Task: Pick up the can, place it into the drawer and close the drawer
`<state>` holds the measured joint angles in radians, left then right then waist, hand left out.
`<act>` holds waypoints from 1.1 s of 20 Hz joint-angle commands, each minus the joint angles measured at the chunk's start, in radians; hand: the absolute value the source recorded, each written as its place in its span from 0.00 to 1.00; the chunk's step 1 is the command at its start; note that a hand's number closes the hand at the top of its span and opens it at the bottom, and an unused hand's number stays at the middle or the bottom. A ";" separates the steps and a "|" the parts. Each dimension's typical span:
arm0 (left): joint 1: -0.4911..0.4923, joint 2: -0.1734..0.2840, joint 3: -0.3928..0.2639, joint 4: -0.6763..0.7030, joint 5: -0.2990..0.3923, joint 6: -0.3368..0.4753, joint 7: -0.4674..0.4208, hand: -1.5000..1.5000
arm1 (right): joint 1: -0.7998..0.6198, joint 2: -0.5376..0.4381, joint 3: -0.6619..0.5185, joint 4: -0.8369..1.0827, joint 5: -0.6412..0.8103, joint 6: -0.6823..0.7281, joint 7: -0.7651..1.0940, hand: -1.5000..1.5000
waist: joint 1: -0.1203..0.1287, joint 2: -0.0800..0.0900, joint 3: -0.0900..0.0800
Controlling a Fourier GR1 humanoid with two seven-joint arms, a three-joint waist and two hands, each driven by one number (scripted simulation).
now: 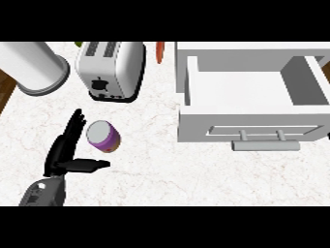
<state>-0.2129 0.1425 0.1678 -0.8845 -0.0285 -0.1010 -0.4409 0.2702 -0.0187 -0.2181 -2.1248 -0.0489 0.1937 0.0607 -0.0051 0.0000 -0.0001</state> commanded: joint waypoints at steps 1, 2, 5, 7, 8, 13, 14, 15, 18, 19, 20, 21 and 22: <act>0.022 -0.029 -0.031 -0.010 -0.017 0.028 -0.014 0.00 | -0.003 0.018 0.048 -0.019 0.030 -0.027 0.033 0.00 | 0.002 0.000 0.000; -0.065 0.026 0.021 0.098 0.011 -0.014 -0.041 0.00 | -0.017 -0.015 -0.035 0.005 -0.032 0.015 -0.001 0.00 | -0.001 0.000 0.000; -0.137 0.000 0.025 0.258 -0.016 0.029 -0.125 0.00 | 0.002 -0.012 -0.019 -0.005 -0.013 0.023 0.020 0.00 | -0.005 0.001 0.000; -0.063 0.007 0.005 0.116 0.004 0.010 -0.048 0.00 | -0.044 -0.034 -0.055 -0.055 -0.065 0.007 0.103 0.00 | 0.001 -0.001 0.000; -0.102 0.007 0.009 0.170 0.007 -0.008 -0.071 0.00 | -0.019 0.017 0.050 -0.013 0.053 -0.030 0.037 0.00 | 0.000 0.000 0.000; -0.239 -0.004 0.034 0.358 -0.006 0.035 -0.136 0.00 | -0.047 -0.041 -0.057 0.054 -0.048 0.041 0.002 0.00 | -0.007 0.003 -0.001; -0.254 -0.015 0.034 0.394 -0.015 0.060 -0.153 0.00 | 0.002 -0.021 -0.051 0.029 -0.051 0.049 -0.010 0.00 | -0.009 0.002 -0.001; -0.176 -0.006 0.017 0.241 0.008 0.035 -0.082 0.00 | -0.007 0.000 -0.011 -0.109 -0.035 0.004 0.111 0.00 | -0.001 -0.001 0.000; -0.182 -0.040 0.010 0.276 0.003 0.069 -0.108 0.00 | 0.090 0.018 0.033 -0.080 -0.022 0.010 0.007 0.00 | -0.004 0.000 0.000; -0.207 -0.002 0.012 0.303 0.001 0.038 -0.104 0.00 | -0.028 -0.010 -0.033 0.010 -0.027 0.014 0.031 0.00 | -0.001 0.001 0.000; -0.201 -0.025 0.001 0.311 -0.001 0.023 -0.120 0.00 | -0.023 -0.022 -0.030 -0.071 -0.031 0.007 0.098 0.00 | -0.002 0.001 0.000; -0.216 -0.049 -0.014 0.278 -0.013 0.070 -0.088 0.00 | 0.020 0.000 -0.029 0.004 -0.021 0.042 -0.026 0.00 | -0.002 0.000 0.000; -0.211 -0.030 -0.007 0.250 0.010 0.038 -0.044 0.00 | -0.027 0.003 -0.025 0.027 -0.021 0.021 -0.002 0.00 | 0.000 0.000 0.000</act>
<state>-0.4114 0.1202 0.1715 -0.6100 -0.0282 -0.0585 -0.5296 0.2646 -0.0215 -0.2357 -2.1424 -0.0706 0.2100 0.0883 -0.0068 0.0002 -0.0003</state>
